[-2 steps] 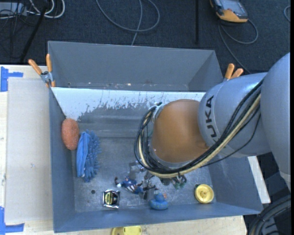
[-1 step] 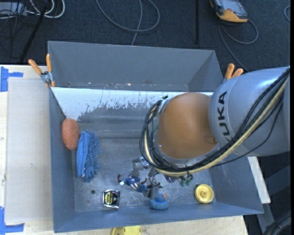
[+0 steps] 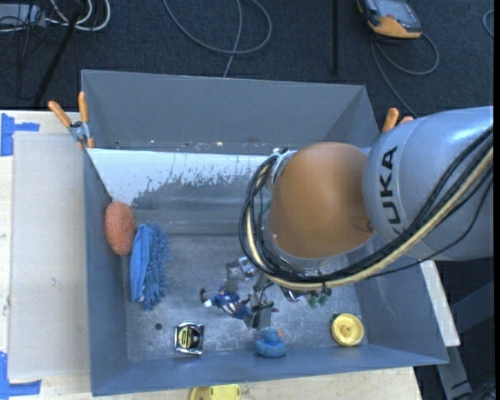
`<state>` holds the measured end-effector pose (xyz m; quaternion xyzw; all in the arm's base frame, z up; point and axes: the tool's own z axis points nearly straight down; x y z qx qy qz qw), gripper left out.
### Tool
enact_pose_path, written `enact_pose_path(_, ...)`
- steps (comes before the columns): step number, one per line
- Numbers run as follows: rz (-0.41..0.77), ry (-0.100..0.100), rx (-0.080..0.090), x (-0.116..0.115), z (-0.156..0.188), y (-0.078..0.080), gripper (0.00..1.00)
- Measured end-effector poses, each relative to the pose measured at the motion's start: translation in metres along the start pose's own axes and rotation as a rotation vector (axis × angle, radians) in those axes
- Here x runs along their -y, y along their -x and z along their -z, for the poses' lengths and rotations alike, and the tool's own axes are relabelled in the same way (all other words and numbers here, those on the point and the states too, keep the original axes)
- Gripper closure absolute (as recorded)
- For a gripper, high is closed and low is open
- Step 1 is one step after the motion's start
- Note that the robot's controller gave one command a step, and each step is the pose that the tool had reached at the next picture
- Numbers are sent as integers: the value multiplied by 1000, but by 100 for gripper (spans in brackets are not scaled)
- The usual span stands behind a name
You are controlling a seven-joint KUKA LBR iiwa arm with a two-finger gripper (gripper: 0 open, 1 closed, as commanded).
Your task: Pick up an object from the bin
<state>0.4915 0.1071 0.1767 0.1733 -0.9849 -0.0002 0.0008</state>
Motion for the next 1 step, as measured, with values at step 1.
enact_pose_path(1, -11, 0, -1, -8, 41, 19, 100)
